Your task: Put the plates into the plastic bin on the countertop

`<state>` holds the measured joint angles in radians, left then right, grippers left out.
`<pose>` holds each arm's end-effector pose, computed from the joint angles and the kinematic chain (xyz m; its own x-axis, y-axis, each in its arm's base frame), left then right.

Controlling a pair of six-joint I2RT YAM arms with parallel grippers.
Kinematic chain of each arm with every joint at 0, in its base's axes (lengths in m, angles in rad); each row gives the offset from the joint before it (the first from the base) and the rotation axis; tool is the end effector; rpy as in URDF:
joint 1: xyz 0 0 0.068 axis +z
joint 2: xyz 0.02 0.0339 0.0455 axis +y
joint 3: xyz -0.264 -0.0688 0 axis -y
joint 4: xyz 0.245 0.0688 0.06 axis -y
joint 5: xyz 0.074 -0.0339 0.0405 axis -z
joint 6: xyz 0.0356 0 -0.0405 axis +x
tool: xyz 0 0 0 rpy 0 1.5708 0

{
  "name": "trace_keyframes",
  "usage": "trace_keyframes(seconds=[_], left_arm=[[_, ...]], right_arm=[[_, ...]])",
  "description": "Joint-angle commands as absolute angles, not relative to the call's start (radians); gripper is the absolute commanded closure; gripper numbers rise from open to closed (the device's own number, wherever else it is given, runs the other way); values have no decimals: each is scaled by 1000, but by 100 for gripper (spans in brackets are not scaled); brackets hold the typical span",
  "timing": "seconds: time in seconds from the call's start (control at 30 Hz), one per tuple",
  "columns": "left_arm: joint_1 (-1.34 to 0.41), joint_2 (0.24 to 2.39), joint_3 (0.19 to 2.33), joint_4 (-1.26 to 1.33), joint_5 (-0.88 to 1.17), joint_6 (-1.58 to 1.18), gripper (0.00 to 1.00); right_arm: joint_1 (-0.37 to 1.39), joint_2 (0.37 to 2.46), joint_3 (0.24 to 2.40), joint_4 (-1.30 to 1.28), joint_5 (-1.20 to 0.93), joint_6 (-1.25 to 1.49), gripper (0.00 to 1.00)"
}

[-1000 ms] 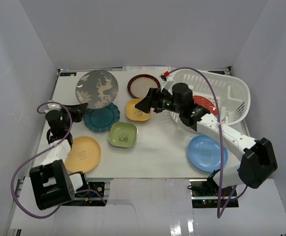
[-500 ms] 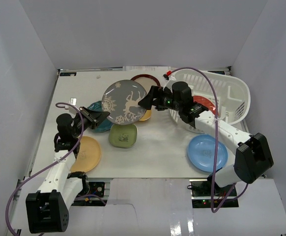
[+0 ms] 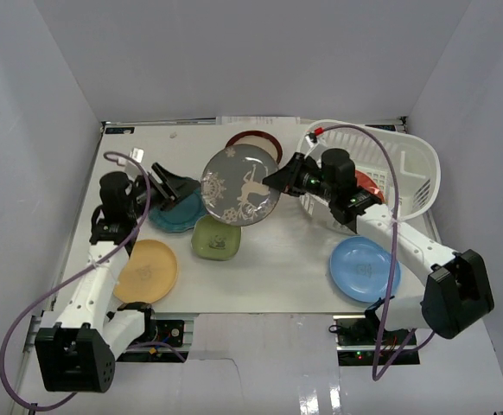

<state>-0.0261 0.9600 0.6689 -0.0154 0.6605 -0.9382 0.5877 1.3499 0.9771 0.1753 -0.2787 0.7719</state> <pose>0.2172 -0.0275 0.2861 -0.6665 -0.6197 -0.4144 0.1146 0.4641 -0.8784 0.2595 0.1846 0.3165 -0.6454 0.3758 -0.6650 -0.4290 0.5421 0.7226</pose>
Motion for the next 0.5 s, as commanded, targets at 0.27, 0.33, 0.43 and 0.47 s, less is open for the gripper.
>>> trace_keyframes(seconds=[0.27, 0.33, 0.43, 0.47], left_arm=[[-5, 1089, 891, -275, 198, -574, 13], [39, 1142, 893, -276, 198, -548, 12], [109, 1227, 922, -305, 169, -522, 10], [132, 1244, 922, -305, 173, -526, 10]], right_arm=[[-119, 951, 906, 61, -414, 742, 92], [-220, 940, 865, 61, -426, 744, 92], [-299, 975, 810, 70, -449, 732, 92], [-308, 1014, 802, 80, -471, 732, 92]])
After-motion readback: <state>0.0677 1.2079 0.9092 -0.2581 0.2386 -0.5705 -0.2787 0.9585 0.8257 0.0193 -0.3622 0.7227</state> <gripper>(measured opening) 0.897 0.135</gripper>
